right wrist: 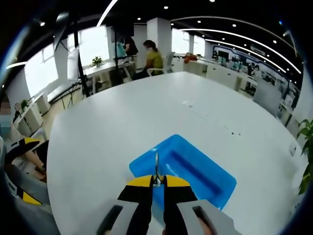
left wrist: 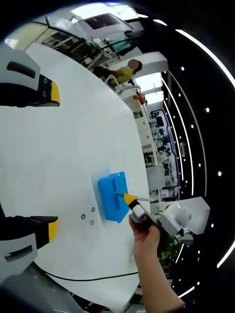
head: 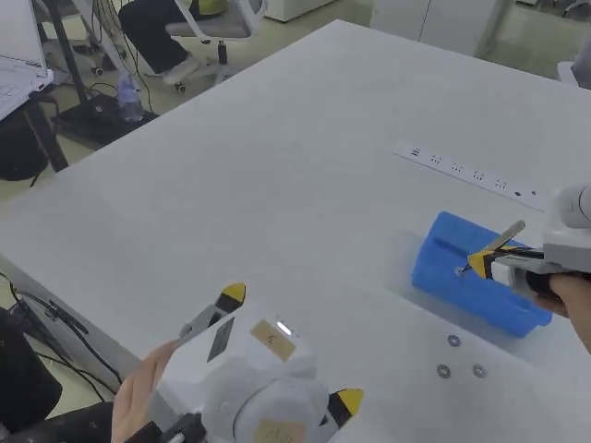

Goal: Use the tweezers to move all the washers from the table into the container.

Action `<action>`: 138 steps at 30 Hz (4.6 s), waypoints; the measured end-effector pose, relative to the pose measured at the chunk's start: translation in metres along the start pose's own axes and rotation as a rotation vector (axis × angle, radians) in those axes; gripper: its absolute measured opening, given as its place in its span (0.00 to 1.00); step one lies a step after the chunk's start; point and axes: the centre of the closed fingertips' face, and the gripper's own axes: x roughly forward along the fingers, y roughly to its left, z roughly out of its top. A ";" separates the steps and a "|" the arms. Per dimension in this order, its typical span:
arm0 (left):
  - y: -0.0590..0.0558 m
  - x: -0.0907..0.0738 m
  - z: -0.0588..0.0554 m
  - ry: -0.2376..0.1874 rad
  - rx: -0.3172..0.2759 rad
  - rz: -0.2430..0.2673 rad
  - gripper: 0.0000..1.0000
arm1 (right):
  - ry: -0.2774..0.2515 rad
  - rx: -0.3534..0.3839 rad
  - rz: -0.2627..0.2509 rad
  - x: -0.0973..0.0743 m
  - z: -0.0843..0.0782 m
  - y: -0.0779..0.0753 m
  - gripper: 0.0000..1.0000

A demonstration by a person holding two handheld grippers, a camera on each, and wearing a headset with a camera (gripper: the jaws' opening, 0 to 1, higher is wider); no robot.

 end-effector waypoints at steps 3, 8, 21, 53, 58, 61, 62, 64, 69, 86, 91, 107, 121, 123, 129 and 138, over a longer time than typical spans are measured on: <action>0.000 0.000 0.000 0.002 -0.001 0.002 0.95 | 0.032 -0.021 -0.001 0.010 -0.007 -0.004 0.04; 0.000 0.001 -0.001 0.005 0.001 0.002 0.95 | 0.064 -0.023 0.008 0.017 -0.015 -0.004 0.04; 0.000 0.001 -0.003 0.020 0.000 0.001 0.94 | 0.103 -0.027 0.012 0.033 -0.021 -0.010 0.04; -0.001 0.003 -0.007 0.038 0.010 0.002 0.93 | 0.098 -0.050 0.044 0.029 -0.013 -0.012 0.04; -0.001 0.002 -0.007 0.037 0.011 0.003 0.93 | 0.094 -0.047 0.040 0.024 -0.013 -0.011 0.04; -0.001 0.002 -0.007 0.039 0.013 0.003 0.93 | 0.088 -0.036 0.038 0.021 -0.012 -0.012 0.04; -0.001 0.002 -0.007 0.040 0.014 0.003 0.93 | 0.082 -0.032 0.037 0.019 -0.010 -0.012 0.04; -0.001 0.002 -0.007 0.039 0.013 0.004 0.93 | 0.064 -0.024 0.043 0.012 -0.004 -0.008 0.04; 0.000 0.002 -0.007 0.038 0.013 0.005 0.93 | 0.038 -0.044 0.051 -0.001 0.005 -0.008 0.04; -0.001 0.001 -0.005 0.031 0.008 -0.002 0.94 | -0.003 -0.074 0.122 -0.042 -0.013 0.032 0.05; -0.001 0.002 -0.006 0.035 0.010 -0.002 0.94 | 0.002 -0.041 0.146 -0.043 -0.029 0.043 0.05; -0.001 0.004 -0.009 0.051 0.013 0.001 0.93 | 0.054 -0.053 0.145 -0.028 -0.059 0.051 0.05; -0.002 0.004 -0.010 0.059 0.016 -0.001 0.93 | 0.108 -0.072 0.136 -0.015 -0.072 0.042 0.05; -0.002 0.004 -0.011 0.063 0.021 0.000 0.92 | 0.118 -0.077 0.132 -0.013 -0.075 0.041 0.05; -0.001 0.004 -0.012 0.065 0.018 0.004 0.92 | 0.120 -0.070 0.137 -0.013 -0.075 0.041 0.05; -0.001 0.004 -0.012 0.070 0.022 0.003 0.92 | 0.158 -0.128 0.116 -0.013 -0.087 0.043 0.04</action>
